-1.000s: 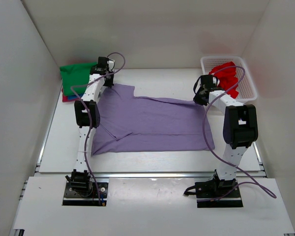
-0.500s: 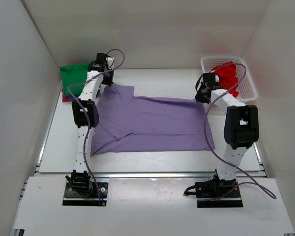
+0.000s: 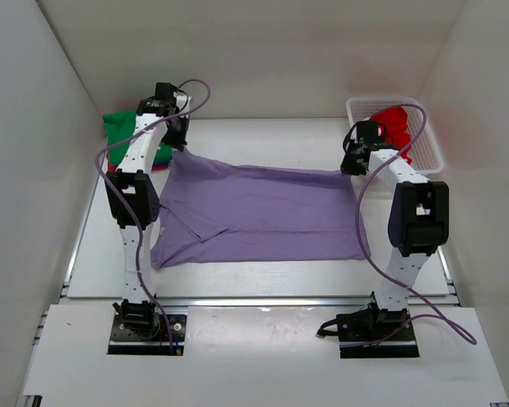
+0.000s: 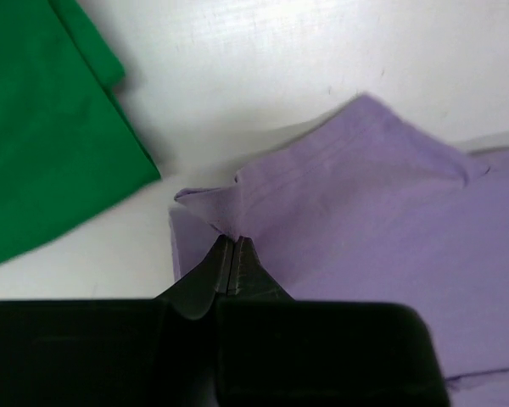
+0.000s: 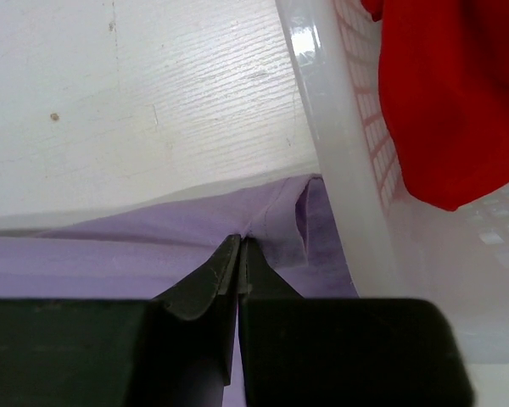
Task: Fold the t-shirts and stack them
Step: Fold the other side of the tshirt into a rectangle
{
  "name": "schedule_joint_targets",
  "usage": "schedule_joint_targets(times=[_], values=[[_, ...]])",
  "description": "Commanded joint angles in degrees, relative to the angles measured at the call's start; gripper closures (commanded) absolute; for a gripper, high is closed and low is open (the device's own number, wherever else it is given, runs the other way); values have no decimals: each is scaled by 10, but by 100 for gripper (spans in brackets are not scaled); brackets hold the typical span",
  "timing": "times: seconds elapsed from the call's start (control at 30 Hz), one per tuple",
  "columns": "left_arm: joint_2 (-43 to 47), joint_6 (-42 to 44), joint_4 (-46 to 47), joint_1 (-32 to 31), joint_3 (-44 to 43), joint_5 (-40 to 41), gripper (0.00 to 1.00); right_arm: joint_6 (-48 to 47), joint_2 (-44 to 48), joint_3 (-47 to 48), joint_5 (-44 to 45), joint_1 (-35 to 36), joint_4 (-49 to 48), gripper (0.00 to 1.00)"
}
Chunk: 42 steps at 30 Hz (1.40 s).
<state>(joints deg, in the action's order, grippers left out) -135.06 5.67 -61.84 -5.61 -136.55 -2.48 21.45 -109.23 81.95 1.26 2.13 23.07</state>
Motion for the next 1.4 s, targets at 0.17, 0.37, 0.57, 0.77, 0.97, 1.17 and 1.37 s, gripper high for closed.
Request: schedule_joint_targets(times=[0.17, 0.37, 0.57, 0.77, 0.97, 1.17, 1.37], values=[[180, -4, 58, -12, 271, -10, 100, -48, 17, 8, -37, -7, 33, 100], [334, -16, 169, -18, 487, -14, 100, -71, 51, -28, -38, 2, 37, 100], [401, -25, 216, -25, 581, 12, 100, -76, 89, -67, -28, 3, 42, 100], [457, -33, 226, -21, 646, 22, 100, -90, 131, -92, -33, -8, 56, 100], [514, -32, 226, -28, 692, 24, 100, -113, 155, -113, -39, -19, 83, 99], [546, -30, 207, -34, 726, 23, 100, -115, 179, -142, -41, -20, 92, 100], [566, -34, 206, -35, 764, 36, 100, -111, 193, -179, -48, -20, 98, 100]])
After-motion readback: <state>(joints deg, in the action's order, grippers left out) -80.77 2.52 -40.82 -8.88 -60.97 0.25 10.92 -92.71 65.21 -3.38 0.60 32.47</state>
